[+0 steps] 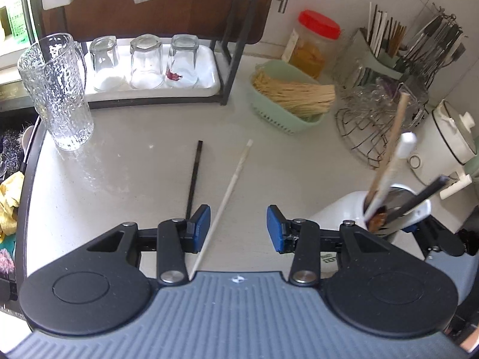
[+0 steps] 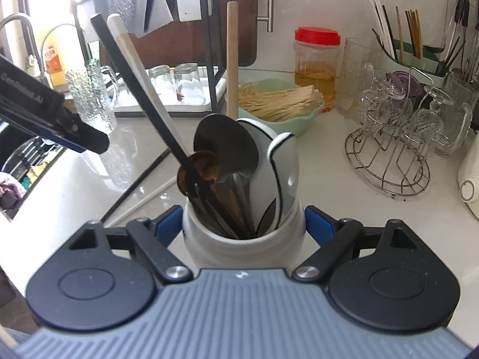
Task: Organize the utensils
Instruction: 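Move the open left tool over a black chopstick on the counter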
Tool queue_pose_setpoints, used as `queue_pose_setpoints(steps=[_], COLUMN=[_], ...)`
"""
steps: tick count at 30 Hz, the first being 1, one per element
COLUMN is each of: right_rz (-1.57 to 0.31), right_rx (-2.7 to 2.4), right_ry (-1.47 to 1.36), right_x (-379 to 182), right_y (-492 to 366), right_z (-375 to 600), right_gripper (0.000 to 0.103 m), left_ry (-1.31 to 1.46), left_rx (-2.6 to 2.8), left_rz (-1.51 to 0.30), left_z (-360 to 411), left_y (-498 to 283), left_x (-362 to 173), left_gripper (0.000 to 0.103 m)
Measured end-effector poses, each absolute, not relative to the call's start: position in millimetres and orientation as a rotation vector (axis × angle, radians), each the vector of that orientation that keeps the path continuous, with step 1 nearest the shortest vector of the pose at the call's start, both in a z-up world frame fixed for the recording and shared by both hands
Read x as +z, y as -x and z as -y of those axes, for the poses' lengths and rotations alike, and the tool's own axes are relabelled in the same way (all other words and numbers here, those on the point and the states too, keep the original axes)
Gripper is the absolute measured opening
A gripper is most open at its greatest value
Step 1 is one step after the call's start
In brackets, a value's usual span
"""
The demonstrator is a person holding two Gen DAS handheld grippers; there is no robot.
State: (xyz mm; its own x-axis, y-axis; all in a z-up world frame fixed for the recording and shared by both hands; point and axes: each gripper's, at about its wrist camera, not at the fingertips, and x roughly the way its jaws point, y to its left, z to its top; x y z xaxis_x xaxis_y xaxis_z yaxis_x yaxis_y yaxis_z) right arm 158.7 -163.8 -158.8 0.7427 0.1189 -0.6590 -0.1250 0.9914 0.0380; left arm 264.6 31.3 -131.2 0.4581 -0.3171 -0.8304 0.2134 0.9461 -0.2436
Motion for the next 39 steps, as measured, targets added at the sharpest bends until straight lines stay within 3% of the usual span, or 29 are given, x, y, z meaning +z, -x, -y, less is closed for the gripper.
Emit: queue_pose_setpoints(steps=[19, 39], right_rz=[-0.734, -0.772], right_rx=[0.07, 0.033], right_ry=[-0.015, 0.029], right_x=[-159, -160], right_y=[-160, -168], right_z=[158, 150], right_gripper=[0.09, 0.09], left_ry=[0.049, -0.105], left_rx=[-0.354, -0.394], left_rz=[-1.116, -1.118], left_z=[-42, -21], left_y=[-326, -382], left_x=[-190, -229], left_gripper=[0.047, 0.03])
